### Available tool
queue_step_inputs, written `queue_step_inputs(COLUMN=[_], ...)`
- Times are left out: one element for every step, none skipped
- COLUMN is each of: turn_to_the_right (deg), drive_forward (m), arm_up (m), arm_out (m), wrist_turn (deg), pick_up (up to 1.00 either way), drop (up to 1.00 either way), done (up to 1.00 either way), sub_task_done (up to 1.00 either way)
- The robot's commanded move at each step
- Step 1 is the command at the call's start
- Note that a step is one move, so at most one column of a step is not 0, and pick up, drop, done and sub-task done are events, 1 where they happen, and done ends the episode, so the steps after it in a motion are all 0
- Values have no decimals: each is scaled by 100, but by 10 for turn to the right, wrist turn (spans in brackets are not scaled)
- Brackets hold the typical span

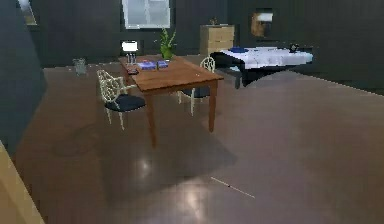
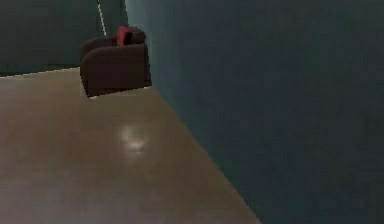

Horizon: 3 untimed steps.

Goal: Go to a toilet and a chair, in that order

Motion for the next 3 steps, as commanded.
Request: queue_step_inputs(turn_to_the_right=[0, -300, 0], drive_forward=[55, 0, 100], arm_up=[0, 0, 0], arm_out=[0, 0, 0], wrist_turn=[0, 0, 0], pick_up=[0, 0, 0], drop=[0, 0, 0], done=[0, 0, 0], sub_task_done=[0, 0, 0])
